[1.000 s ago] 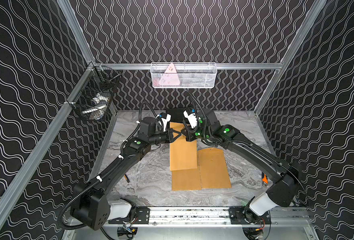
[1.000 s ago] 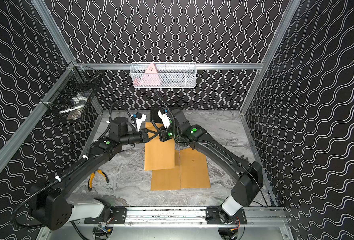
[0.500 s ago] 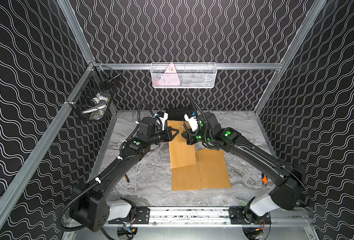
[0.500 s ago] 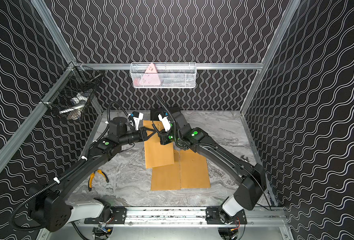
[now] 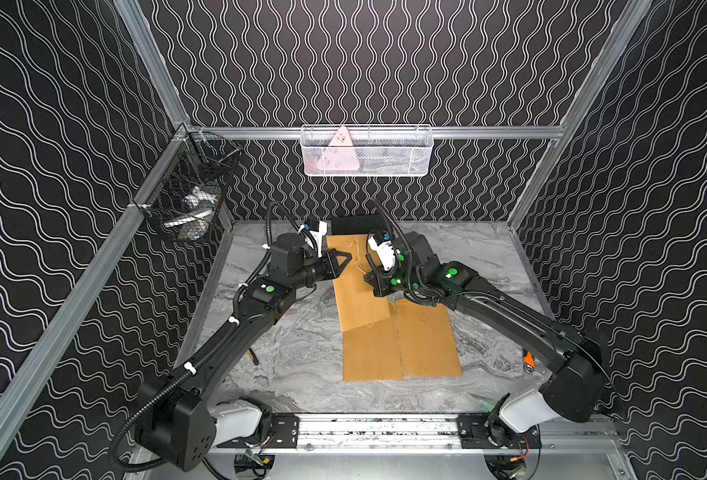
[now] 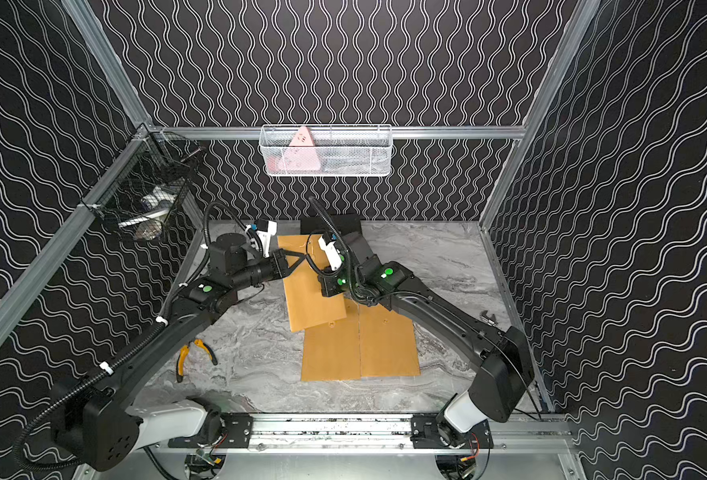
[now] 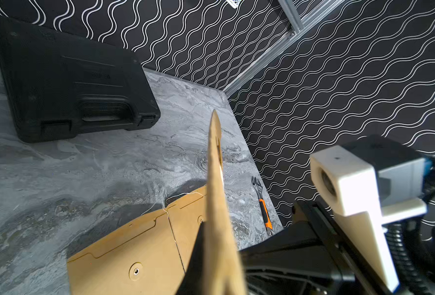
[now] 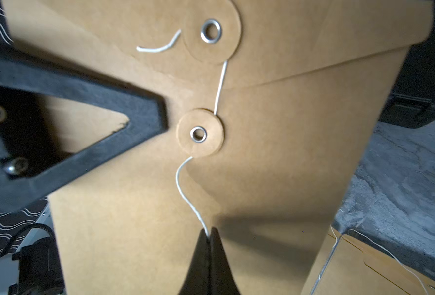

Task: Open the file bag

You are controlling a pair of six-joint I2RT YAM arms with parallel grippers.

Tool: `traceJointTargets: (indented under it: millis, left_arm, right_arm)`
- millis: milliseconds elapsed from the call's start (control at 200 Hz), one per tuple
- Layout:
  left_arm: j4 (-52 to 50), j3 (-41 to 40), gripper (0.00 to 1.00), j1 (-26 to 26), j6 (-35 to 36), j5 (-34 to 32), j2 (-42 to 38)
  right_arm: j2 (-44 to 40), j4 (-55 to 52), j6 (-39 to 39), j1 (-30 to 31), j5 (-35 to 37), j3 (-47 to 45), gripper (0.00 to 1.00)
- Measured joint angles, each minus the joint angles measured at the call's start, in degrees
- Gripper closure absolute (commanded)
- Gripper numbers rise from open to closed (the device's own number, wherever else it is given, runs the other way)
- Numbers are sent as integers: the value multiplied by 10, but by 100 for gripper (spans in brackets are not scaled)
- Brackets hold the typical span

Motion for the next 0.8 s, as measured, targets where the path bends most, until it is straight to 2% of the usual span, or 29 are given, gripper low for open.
traceJointTargets:
  millis: [510,801]
  left_arm:
    - [-2,-19,100,14,1,19,-23]
    - [-2,-38,100,14,2,45,-35]
  right_arm:
    - [5,-22,-3,-21,56,22,100]
    - [19,-43,-20,-26,58,56,100]
